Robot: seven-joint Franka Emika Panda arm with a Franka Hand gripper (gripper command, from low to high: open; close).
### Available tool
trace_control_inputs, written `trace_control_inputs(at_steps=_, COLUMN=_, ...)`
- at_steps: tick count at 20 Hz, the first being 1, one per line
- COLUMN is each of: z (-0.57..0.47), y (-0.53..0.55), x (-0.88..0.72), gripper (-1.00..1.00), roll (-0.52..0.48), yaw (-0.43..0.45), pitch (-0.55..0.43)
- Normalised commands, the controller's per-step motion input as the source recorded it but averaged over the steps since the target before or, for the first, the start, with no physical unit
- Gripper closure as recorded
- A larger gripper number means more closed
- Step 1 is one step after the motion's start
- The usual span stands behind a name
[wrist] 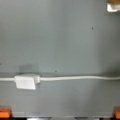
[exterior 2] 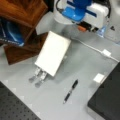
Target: Open the box. Pick up the pen. Place the pen in the box. Pick up the book. Place the book on the shelf.
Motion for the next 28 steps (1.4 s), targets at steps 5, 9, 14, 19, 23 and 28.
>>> trace_control_inputs(at_steps=5, z=-0.05, y=0.05, x=0.05, gripper=-1.0, roll=0.019, yaw=0.186, pitch=0.014)
trace_control_inputs(at_steps=9, z=-0.09, y=0.18, x=0.17, gripper=-1.0, roll=0.073, yaw=0.134, pitch=0.032)
trace_control_inputs(at_steps=14, z=-0.1, y=0.32, x=0.27, gripper=-1.0, roll=0.107, yaw=-0.021, pitch=0.029)
trace_control_inputs(at_steps=19, z=-0.06, y=0.38, x=0.3, gripper=-1.0, roll=0.16, yaw=-0.095, pitch=0.047)
trace_control_inputs(at_steps=23, z=-0.02, y=0.34, x=0.33, gripper=-1.0, roll=0.223, yaw=-0.154, pitch=0.041)
trace_control_inputs(at_steps=28, z=-0.04, y=0.3, x=0.35, gripper=-1.0, roll=0.265, yaw=-0.165, pitch=0.06)
